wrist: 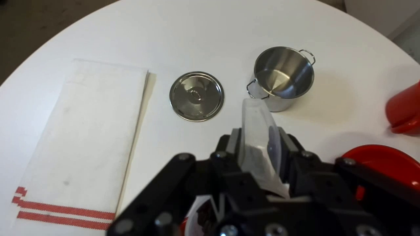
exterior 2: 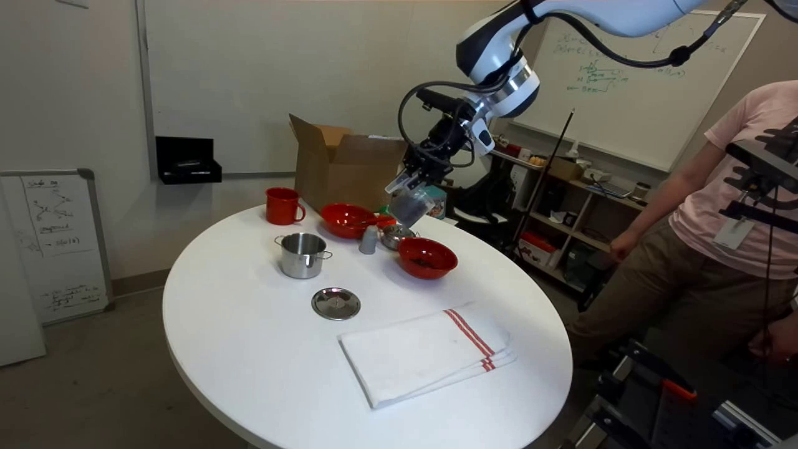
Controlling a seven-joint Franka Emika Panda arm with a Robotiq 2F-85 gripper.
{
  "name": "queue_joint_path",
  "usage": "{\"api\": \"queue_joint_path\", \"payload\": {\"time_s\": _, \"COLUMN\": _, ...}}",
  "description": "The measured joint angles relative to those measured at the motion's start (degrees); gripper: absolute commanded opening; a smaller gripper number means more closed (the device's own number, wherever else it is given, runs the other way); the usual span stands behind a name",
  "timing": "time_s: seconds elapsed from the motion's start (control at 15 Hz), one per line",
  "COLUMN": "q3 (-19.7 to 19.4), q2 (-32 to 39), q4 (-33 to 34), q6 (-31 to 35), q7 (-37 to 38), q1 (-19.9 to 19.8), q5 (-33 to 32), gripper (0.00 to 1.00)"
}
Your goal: Pour some of the things in the jug into the bowl
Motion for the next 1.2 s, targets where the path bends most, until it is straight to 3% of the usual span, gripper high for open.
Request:
{"api": "queue_joint_path", "payload": {"time_s": 0.47, "q3": -2.24, "q2": -4.15, "q4": -7.14, "q6": -2.28, "q7": -10.42, "q1": -3.3, "q5": 15.41, "gripper": 0.07}}
{"api": "queue_joint_path", "payload": {"time_s": 1.07, "q3": -4.3, "q2": -6.28, "q4": -11.09, "q6": -5.53, "q7": -14.65, "q1": -3.05, "q5": 31.47, "gripper": 0.07}}
{"api": "queue_joint_path", "payload": {"time_s": 1.13, "q3": -4.48, "q2": -6.29, "q4": -11.21, "q6": -5.57, "q7": -14.78, "q1": -2.92, "q5": 32.3, "gripper": 0.27}}
{"api": "queue_joint_path", "payload": {"time_s": 1.2, "q3": -4.85, "q2": -6.23, "q4": -11.23, "q6": -5.57, "q7": -14.79, "q1": -2.67, "q5": 32.4, "gripper": 0.27}}
